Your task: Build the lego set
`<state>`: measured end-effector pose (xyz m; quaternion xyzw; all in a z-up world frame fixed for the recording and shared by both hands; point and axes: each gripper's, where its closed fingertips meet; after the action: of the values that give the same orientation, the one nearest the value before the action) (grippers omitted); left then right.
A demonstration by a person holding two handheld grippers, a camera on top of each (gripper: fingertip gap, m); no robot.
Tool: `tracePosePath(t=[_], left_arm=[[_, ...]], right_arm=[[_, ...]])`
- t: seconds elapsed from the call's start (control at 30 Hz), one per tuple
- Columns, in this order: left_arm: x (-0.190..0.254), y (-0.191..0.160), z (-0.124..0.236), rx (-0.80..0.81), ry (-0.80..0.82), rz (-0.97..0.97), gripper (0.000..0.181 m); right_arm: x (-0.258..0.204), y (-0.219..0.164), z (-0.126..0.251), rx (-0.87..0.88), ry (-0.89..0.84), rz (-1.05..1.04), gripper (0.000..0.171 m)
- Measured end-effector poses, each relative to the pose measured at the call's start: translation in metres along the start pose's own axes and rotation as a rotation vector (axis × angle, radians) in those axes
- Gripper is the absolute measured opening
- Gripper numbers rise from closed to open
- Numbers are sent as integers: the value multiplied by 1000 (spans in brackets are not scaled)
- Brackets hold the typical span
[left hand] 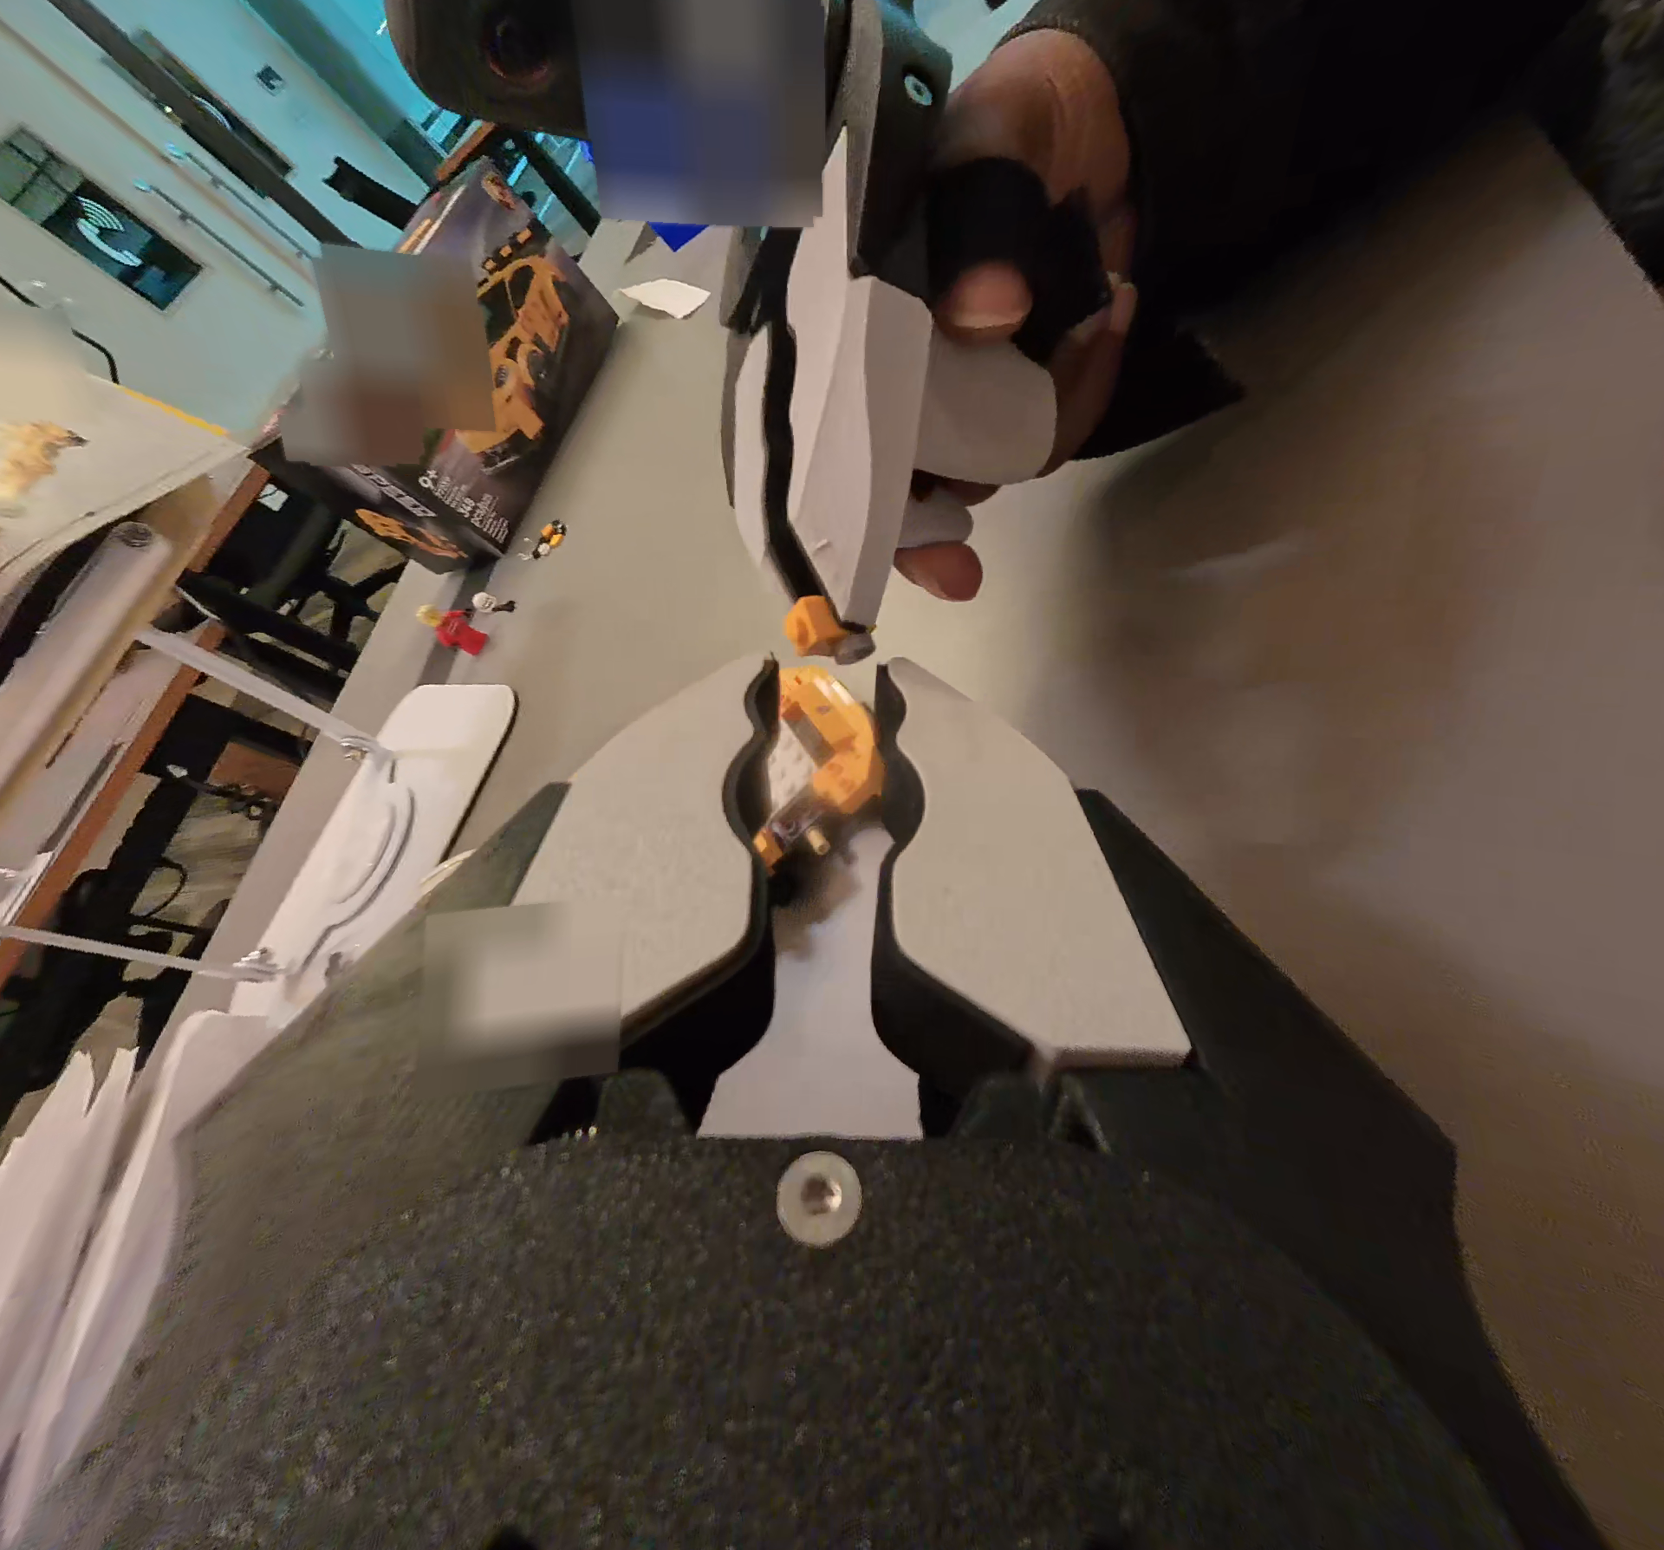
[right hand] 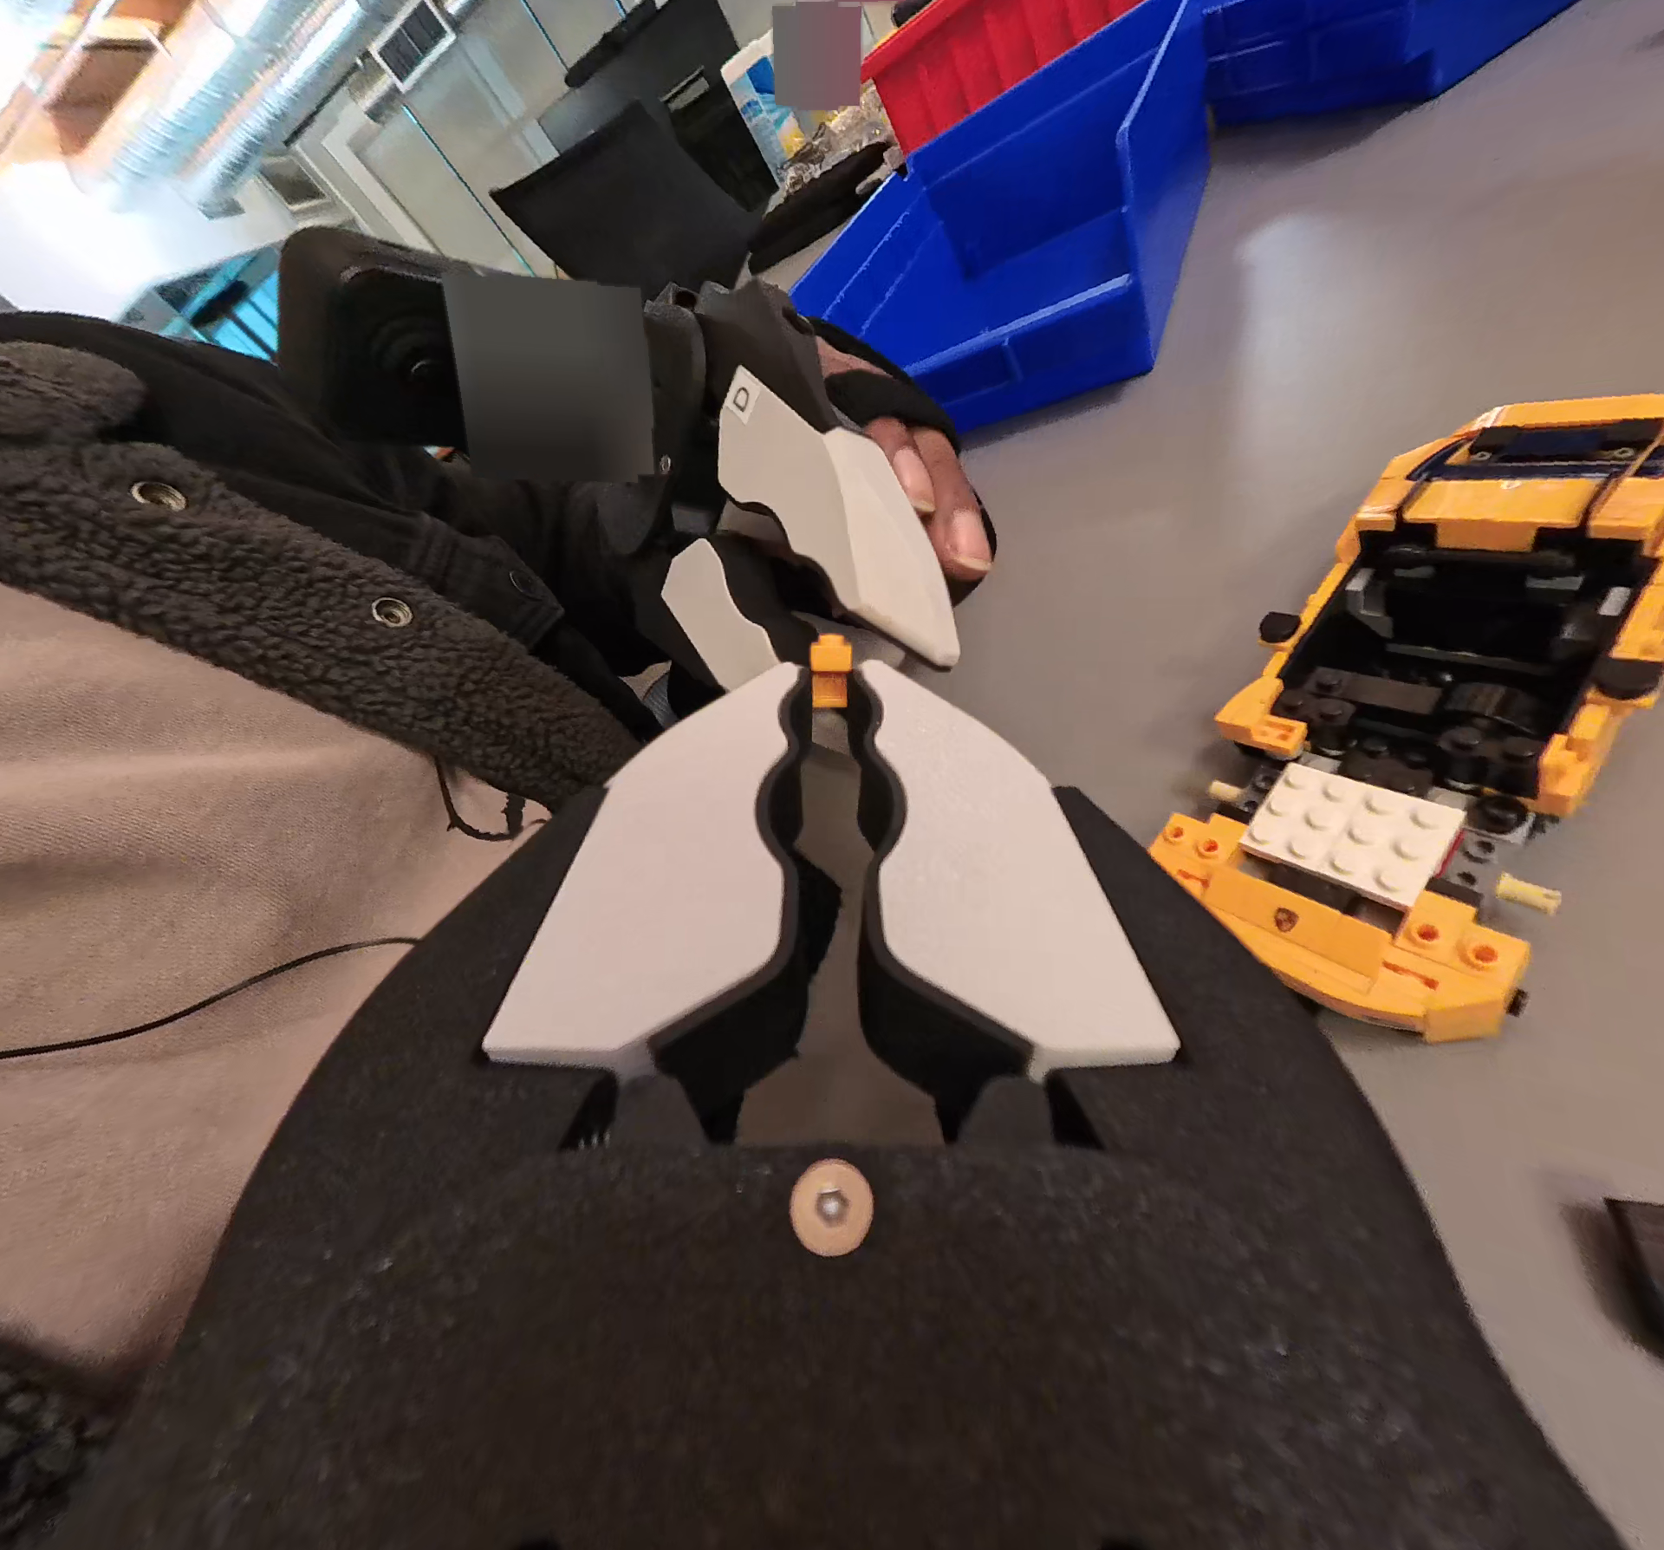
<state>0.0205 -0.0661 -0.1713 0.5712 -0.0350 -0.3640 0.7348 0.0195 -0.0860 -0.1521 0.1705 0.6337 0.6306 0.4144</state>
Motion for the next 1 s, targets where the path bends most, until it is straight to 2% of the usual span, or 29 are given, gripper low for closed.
tracePosePath(t=[0.5,0.6,0.7,1.0], left_arm=[[0,-6,0,-5,23,-78,9],[-1,-7,1,5,20,-73,0],[-1,-5,1,11,15,-59,16],[0,-7,-1,12,15,-61,21]], right_arm=[[1,-3,-3,34,69,-133,7],[3,-2,-1,47,58,-138,7],[3,0,-1,59,62,-143,7],[4,-2,-2,55,54,-146,7]])
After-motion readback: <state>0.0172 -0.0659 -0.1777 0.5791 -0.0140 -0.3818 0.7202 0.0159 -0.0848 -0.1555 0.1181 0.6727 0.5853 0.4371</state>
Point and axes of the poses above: each gripper's, where its closed fingertips meet, z back along the fingers, y out of its top, x = y × z across the jaws, and after that the axes turned 13 degrees about z, right-handed
